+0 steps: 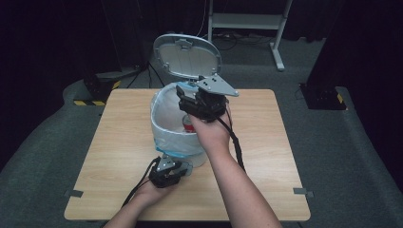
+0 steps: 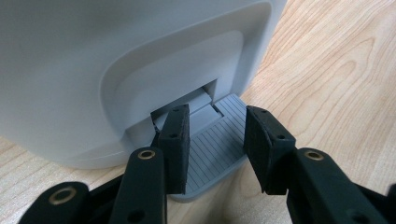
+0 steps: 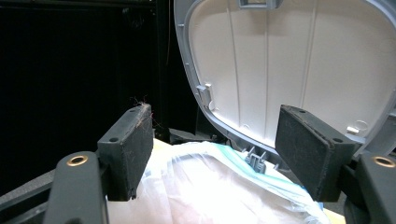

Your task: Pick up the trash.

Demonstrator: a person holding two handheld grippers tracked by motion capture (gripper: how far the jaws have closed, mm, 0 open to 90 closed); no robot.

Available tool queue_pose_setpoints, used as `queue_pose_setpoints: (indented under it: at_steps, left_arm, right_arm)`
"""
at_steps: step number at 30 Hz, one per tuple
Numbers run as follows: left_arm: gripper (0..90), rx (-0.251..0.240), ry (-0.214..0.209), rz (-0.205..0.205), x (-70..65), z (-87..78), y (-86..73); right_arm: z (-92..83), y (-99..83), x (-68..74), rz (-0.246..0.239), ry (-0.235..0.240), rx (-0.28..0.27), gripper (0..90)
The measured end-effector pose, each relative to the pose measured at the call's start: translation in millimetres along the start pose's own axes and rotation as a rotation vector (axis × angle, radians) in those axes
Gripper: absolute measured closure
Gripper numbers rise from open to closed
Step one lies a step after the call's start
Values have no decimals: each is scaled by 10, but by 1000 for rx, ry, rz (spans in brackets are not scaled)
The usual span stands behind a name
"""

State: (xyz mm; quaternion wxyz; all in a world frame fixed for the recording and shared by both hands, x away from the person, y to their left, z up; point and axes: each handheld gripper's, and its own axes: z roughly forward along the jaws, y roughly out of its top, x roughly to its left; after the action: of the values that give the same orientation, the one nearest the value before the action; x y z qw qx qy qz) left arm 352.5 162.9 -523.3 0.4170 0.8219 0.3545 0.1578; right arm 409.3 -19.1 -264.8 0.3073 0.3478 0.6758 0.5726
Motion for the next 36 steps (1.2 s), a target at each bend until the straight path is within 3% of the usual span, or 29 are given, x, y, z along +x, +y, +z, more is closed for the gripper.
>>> queue_pose_setpoints:
  at_steps: [11,22,29,36]
  left_arm:
    - [604,-1,-1,3,-1,0,0]
    - [608,0,-1,-3,-1,1,0]
    - [608,-1,-7,-8,13,0,0]
    - [608,-2,-6,-7,12,0,0]
  right_arm:
    - [-58,-40,17,-14,-5,33,279]
    - [-312,-141,39,-57,2,25,283]
    - [-442,-248,14,-91,-16,15,287]
    - [-569,-420,-94,-91,-58,39,288]
